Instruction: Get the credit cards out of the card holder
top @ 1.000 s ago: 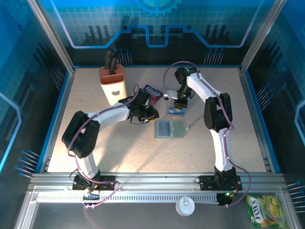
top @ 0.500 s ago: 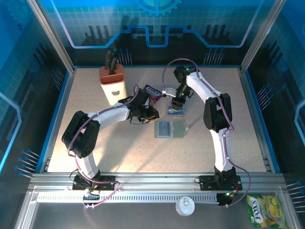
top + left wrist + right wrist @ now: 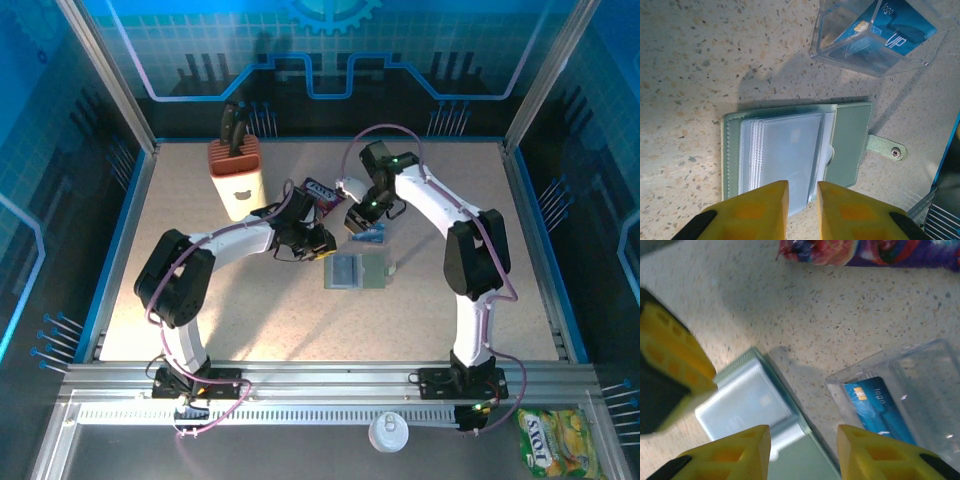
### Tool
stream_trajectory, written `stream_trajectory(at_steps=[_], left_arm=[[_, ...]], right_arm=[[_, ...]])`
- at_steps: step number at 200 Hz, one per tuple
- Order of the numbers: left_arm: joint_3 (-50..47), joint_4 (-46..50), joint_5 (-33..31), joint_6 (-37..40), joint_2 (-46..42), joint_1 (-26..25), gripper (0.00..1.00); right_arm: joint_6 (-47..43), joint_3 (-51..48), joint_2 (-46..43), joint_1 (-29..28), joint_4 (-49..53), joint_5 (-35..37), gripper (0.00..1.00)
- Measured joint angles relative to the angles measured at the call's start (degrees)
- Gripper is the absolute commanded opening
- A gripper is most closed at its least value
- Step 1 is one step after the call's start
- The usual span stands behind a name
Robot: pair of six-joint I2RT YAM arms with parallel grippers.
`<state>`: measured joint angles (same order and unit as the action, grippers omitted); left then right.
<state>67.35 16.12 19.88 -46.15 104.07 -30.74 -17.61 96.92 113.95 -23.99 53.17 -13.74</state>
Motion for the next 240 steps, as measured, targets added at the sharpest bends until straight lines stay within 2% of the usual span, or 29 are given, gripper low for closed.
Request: stream_trajectory(at_steps=[46, 97, 136, 169, 187, 197, 240], left_arm=[[-0.07, -0.17, 0.59, -0.02, 0.31, 0.0, 0.22], [-1.14, 0.07, 0.55, 0.07, 0.46, -0.17, 0.18], [-1.2, 0.2, 0.46, 0.17, 1.01, -0.66, 0.15], [-1.62, 0.74, -0.83, 0.11, 1.01, -1.27, 0.17], [-1.62, 1.49, -1.62, 0.07, 1.01, -1.27, 0.12], [-1.62, 1.84, -1.92, 0.02, 1.01, -1.27, 0.09], [-1.64, 2.05, -2.12, -0.42, 1.01, -1.25, 0.08]], right_arm=[[24.76, -16.48, -7.96, -0.63, -14.08, 0.39, 0.41], [44.17, -33.22, -14.62, -1.27, -31.23, -4.92, 0.37], [52.43, -40.61, -16.9, -3.45, -39.36, -6.29, 0.36], [57.16, -42.01, -17.0, -3.87, -42.38, -7.08, 0.36], [59.78, -42.71, -17.0, -4.13, -44.35, -8.07, 0.37], [60.74, -42.91, -16.98, -4.28, -44.96, -8.7, 0.36], [61.51, -43.1, -16.98, -4.83, -45.07, -9.66, 0.37]])
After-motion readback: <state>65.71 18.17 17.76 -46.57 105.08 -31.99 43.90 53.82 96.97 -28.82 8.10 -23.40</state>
